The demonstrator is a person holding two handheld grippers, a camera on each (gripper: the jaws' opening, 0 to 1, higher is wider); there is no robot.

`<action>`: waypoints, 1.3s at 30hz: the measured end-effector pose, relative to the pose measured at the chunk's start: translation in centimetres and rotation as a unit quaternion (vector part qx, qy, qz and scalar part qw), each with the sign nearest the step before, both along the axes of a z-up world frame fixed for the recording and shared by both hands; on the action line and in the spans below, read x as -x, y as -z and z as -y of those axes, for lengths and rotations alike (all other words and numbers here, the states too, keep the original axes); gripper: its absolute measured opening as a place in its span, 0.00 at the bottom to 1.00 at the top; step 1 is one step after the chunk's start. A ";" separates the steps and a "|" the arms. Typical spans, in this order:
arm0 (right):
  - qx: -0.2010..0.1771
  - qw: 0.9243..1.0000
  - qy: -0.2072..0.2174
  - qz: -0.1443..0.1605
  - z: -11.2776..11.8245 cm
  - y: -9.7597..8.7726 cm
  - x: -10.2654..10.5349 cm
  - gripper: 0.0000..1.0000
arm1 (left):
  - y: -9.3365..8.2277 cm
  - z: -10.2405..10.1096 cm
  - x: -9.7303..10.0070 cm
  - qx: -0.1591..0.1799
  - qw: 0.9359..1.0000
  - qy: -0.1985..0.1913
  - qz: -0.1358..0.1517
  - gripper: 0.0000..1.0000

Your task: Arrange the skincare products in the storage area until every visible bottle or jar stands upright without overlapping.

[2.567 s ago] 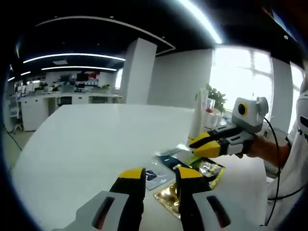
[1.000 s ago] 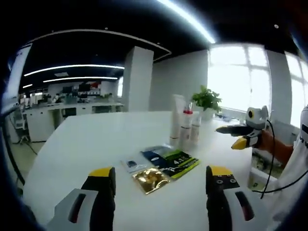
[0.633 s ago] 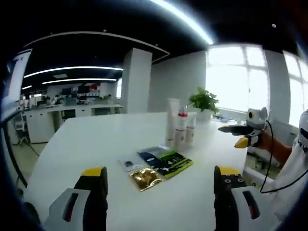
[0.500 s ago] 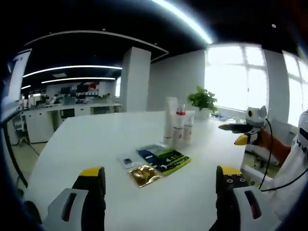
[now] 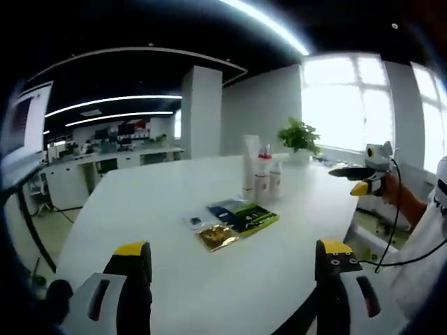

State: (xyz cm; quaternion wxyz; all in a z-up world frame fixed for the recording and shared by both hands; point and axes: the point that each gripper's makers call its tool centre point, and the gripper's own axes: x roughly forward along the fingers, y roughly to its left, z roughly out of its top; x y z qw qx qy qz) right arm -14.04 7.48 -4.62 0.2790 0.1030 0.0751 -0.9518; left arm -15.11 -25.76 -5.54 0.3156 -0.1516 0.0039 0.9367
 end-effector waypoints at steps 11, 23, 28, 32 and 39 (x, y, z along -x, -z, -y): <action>-0.005 1.000 0.014 0.011 -1.7 -0.6 -0.4 1.00 | -0.7 1.3 -0.5 0.022 1.000 -0.010 0.000 0.99; -0.010 0.999 0.022 0.023 -2.6 -0.8 -0.6 1.00 | -0.6 2.6 -0.5 0.026 0.999 -0.028 0.010 0.99; -0.011 0.999 0.023 0.022 -2.7 -1.0 -0.7 1.00 | -0.7 2.8 -0.6 0.023 0.999 -0.030 0.010 0.99; -0.011 0.999 0.023 0.022 -2.7 -0.9 -0.6 1.00 | -0.6 3.2 -0.4 0.024 0.999 -0.035 0.011 0.99; -0.002 1.000 0.012 0.025 -2.1 -1.0 -0.2 1.00 | -0.7 3.5 0.1 0.035 0.999 -0.039 0.005 0.99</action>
